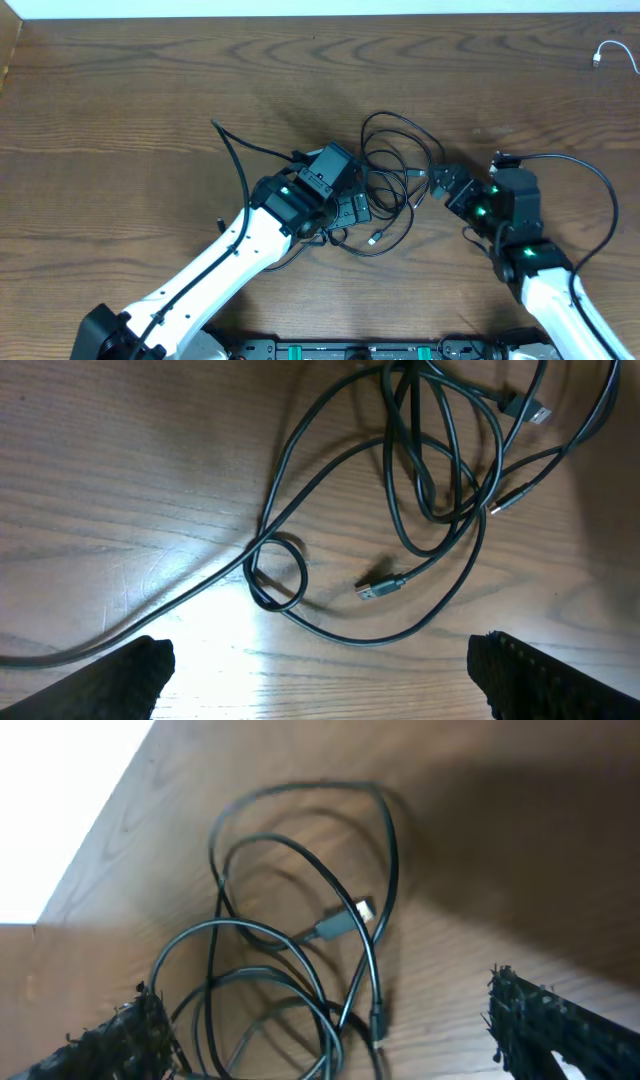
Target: Untangle cables
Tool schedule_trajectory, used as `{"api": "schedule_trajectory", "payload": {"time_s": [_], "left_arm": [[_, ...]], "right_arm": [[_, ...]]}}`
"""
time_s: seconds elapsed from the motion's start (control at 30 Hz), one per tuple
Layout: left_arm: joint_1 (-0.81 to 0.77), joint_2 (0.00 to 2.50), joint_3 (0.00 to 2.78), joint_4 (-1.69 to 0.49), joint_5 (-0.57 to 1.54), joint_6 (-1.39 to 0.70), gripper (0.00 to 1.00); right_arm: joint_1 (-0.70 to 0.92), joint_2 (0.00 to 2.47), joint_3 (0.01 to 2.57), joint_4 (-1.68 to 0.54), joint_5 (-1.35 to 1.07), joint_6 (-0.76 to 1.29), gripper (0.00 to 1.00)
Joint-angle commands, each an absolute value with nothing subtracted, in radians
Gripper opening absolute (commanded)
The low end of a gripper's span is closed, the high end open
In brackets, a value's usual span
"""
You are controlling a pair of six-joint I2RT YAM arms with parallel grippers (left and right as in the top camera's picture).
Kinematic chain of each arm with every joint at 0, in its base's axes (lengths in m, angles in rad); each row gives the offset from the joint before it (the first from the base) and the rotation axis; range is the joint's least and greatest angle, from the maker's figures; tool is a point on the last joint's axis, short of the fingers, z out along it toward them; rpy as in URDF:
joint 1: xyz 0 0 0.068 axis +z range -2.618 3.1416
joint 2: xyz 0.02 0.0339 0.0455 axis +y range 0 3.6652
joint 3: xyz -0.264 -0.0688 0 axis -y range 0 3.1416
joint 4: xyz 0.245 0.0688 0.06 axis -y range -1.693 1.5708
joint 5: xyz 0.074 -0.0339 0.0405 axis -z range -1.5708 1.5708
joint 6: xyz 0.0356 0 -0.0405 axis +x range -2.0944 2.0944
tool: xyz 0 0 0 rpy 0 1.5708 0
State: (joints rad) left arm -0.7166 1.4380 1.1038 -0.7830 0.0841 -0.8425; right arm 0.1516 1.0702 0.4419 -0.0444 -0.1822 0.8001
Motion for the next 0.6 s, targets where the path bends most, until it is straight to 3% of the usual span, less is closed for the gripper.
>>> {"api": "schedule_trajectory", "payload": {"time_s": [0.0, 0.07, 0.23, 0.5, 0.57], "left_arm": [[-0.719, 1.442, 1.116, -0.78, 0.074, -0.859, 0.97], [-0.72, 1.442, 1.116, -0.765, 0.074, -0.859, 0.88], [-0.722, 1.451, 1.116, -0.746, 0.104, -0.859, 0.77], [-0.745, 1.54, 1.116, -0.654, 0.104, -0.863, 0.75], [-0.747, 1.578, 1.116, -0.614, 0.104, -0.863, 0.64]], "right_arm": [[0.122, 0.952, 0.446, -0.09, -0.167, 0.619, 0.99], [0.112, 0.879, 0.446, -0.155, -0.167, 0.621, 0.99], [0.112, 0.714, 0.446, -0.388, -0.163, 0.635, 0.99], [0.112, 0.633, 0.445, -0.628, -0.164, 0.764, 0.99], [0.112, 0.634, 0.445, -0.649, -0.172, 0.763, 0.99]]}}
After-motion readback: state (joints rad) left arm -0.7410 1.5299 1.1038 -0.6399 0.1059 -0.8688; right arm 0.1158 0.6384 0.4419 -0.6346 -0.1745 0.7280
